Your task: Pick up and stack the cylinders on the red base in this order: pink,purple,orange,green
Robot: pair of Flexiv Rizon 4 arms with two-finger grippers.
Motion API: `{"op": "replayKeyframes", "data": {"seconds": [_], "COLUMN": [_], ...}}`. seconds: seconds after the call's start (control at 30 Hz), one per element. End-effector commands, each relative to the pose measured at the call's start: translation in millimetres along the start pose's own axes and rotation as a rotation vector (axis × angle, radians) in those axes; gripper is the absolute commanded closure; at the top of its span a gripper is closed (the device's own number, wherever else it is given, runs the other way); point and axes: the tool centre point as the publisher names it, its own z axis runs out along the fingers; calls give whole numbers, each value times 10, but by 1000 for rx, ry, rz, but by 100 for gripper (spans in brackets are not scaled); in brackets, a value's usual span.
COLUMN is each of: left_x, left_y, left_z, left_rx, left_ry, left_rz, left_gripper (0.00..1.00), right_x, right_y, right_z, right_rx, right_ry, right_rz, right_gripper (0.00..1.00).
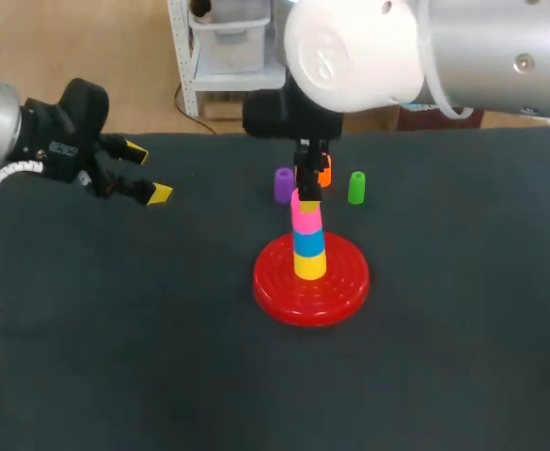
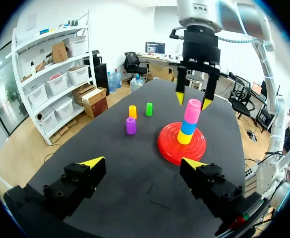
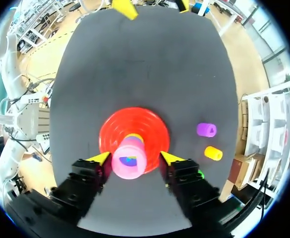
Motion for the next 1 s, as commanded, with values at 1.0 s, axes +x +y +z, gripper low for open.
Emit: {"op": "replayKeyframes", "data": {"seconds": [1.0], "left_x": [1], "left_y": [12], "left_z": [10], "left_rx": [1], "left_ry": [2], "left_rz": [0], "left_gripper": [0], "right_x": [-17], "right_y": [-1341], "right_z": [158], "right_rx": [22], "right_ry": [-25], "right_rz": [79], "right_gripper": [0]}}
